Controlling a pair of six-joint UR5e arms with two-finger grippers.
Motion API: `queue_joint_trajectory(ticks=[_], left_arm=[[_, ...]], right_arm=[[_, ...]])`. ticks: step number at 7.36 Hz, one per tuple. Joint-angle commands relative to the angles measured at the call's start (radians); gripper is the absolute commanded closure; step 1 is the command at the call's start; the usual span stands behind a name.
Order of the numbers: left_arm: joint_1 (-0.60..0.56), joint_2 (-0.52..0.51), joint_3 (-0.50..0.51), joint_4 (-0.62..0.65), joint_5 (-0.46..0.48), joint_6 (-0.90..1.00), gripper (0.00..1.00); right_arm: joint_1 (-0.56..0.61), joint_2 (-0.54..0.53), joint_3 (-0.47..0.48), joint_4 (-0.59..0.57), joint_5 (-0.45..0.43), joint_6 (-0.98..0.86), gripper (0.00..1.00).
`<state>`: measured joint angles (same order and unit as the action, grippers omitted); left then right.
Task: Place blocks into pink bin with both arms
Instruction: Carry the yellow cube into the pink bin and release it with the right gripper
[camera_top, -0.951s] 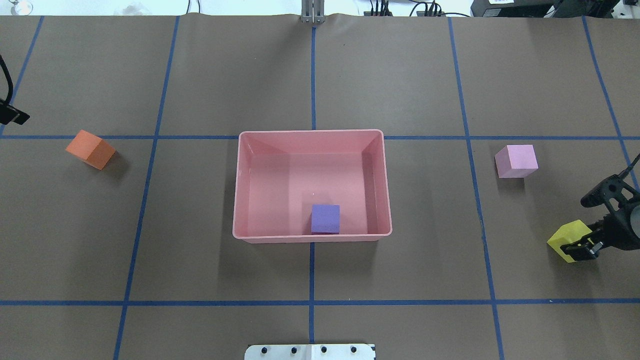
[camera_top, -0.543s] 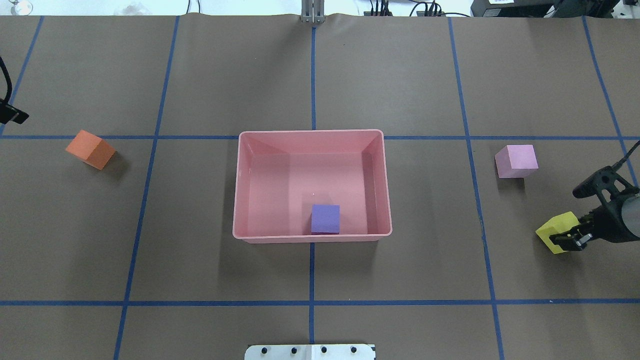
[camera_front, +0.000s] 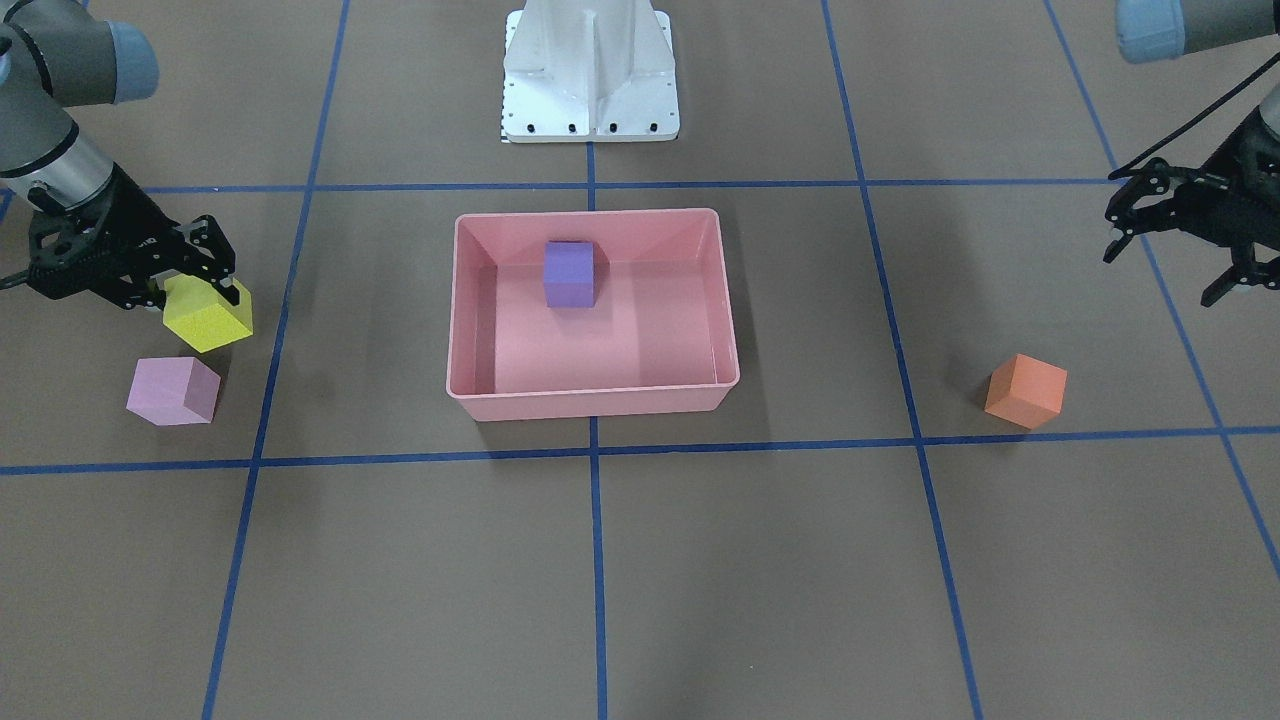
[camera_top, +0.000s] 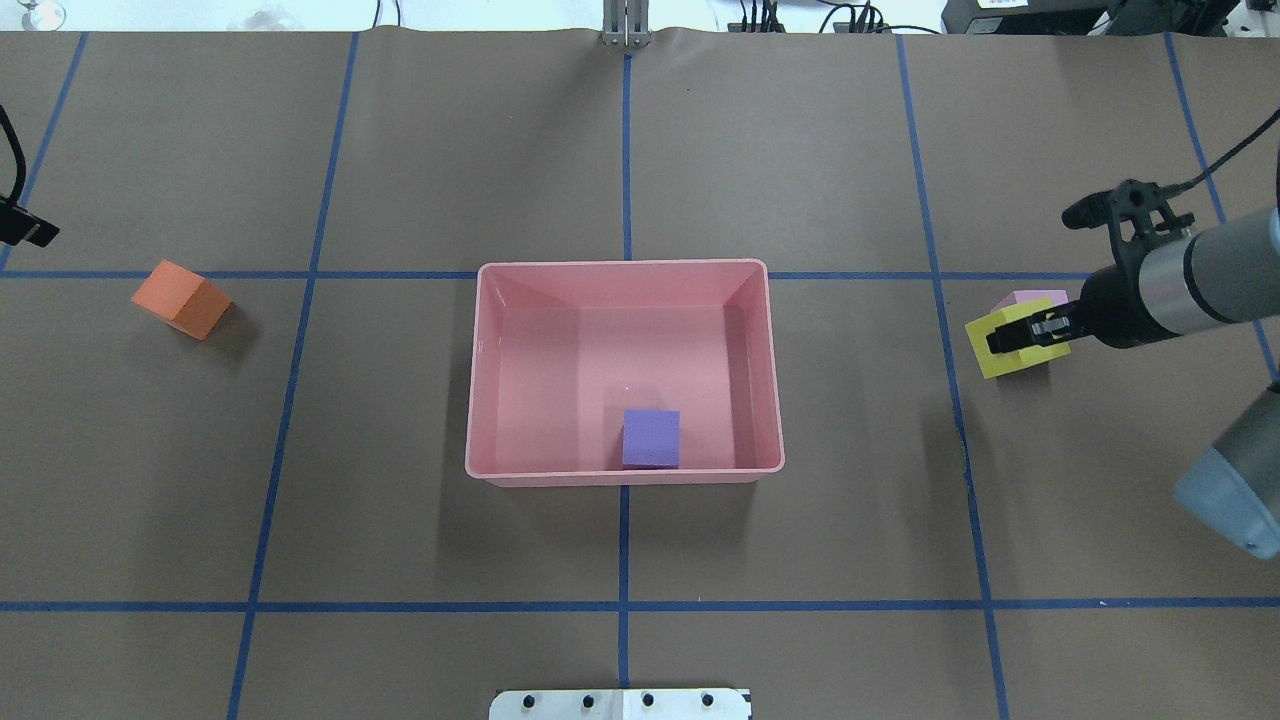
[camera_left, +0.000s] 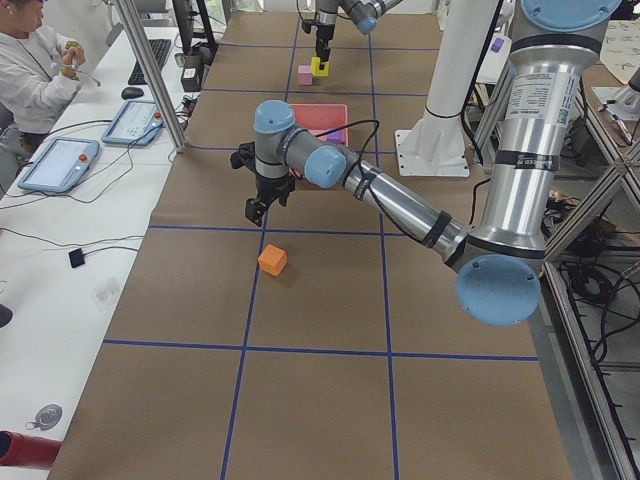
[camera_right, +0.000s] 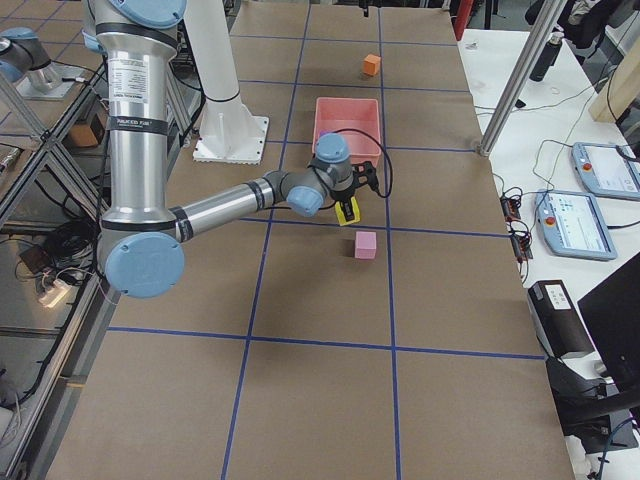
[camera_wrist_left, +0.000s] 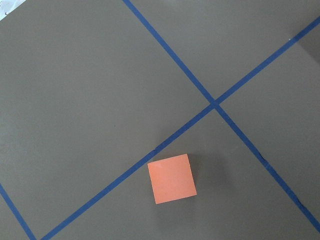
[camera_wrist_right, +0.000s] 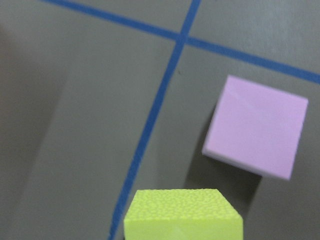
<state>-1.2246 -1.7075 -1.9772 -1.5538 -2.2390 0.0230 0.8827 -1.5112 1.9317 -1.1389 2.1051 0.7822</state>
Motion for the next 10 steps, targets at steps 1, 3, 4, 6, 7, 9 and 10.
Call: queue_joint_trajectory(ticks=[1, 3, 4, 6, 7, 9, 10], left_arm=[[0.007, -0.003, 0.011, 0.000, -0.001, -0.021, 0.00], [0.010, -0.012, 0.037, -0.023, -0.002, -0.052, 0.00], [0.011, -0.014, 0.082, -0.104, -0.002, -0.095, 0.00], [0.016, -0.017, 0.205, -0.292, -0.004, -0.150, 0.00], [0.017, -0.023, 0.222, -0.319, -0.004, -0.167, 0.00], [0.036, -0.023, 0.221, -0.322, -0.002, -0.166, 0.00], [0.048, -0.021, 0.221, -0.322, -0.002, -0.167, 0.00]], right_arm=[[-0.011, 0.289, 0.046, -0.345, 0.001, 0.168, 1.00], [-0.152, 0.537, -0.011, -0.529, -0.131, 0.367, 1.00], [-0.207, 0.622, -0.087, -0.544, -0.175, 0.459, 1.00], [-0.281, 0.646, -0.119, -0.545, -0.311, 0.494, 0.01], [-0.281, 0.644, -0.112, -0.545, -0.315, 0.493, 0.00], [-0.275, 0.645, -0.065, -0.583, -0.309, 0.471, 0.00], [-0.245, 0.646, -0.059, -0.608, -0.294, 0.430, 0.00]])
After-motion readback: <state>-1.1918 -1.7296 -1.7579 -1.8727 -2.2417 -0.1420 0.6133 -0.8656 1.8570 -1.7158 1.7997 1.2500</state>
